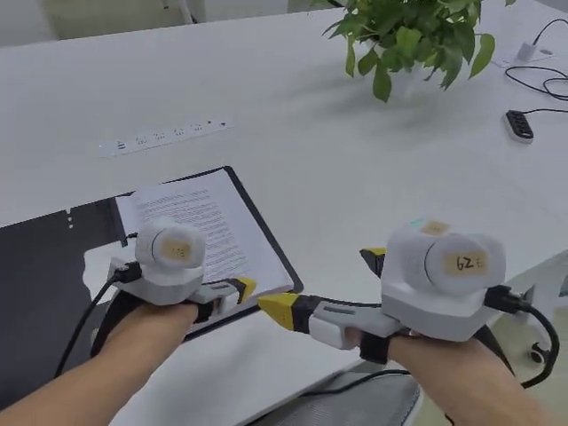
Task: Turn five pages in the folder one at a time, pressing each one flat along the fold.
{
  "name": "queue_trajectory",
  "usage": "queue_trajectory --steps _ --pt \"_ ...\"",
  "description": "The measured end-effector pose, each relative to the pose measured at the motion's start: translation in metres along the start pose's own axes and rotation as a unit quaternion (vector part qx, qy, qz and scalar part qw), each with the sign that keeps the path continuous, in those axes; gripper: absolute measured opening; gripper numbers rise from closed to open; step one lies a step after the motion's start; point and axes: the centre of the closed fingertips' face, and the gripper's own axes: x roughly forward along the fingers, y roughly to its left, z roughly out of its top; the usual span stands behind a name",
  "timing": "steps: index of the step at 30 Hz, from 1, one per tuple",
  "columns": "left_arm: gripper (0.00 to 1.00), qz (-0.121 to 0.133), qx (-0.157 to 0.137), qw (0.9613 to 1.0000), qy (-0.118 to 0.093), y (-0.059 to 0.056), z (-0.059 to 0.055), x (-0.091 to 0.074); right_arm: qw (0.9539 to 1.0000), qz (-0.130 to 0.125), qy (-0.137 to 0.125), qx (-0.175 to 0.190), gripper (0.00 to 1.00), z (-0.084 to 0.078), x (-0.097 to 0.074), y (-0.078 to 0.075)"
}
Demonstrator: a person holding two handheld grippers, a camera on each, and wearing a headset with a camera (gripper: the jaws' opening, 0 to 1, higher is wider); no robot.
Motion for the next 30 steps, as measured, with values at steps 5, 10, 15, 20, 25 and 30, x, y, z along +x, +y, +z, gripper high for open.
queue_trajectory --steps 5,10,15,20,25,30 --pt "0.73 0.001 -0.004 1.0000 0.000 -0.002 -0.002 0.011 1.0000 -0.003 0.001 0.002 0.93 -0.001 0.000 -0.002" --pt "0.69 0.005 -0.008 0.9999 -0.004 -0.003 -0.003 0.023 1.0000 -0.005 0.004 0.004 0.92 -0.004 0.001 -0.002" --pt "0.66 0.009 -0.011 0.9999 0.002 -0.004 -0.008 0.031 0.9999 -0.007 0.008 0.006 0.92 -0.007 0.001 -0.003" --pt "0.63 0.008 -0.017 0.9998 0.011 -0.006 -0.016 0.037 0.9999 -0.010 0.007 0.008 0.92 -0.006 0.001 -0.005" --pt "0.58 0.016 -0.004 0.9998 0.012 -0.006 -0.023 0.041 0.9999 -0.009 0.010 0.008 0.91 -0.008 0.003 -0.005" --pt "0.52 0.020 0.003 0.9998 0.004 -0.006 -0.026 0.039 0.9998 -0.008 0.014 0.009 0.91 -0.010 0.004 -0.005"
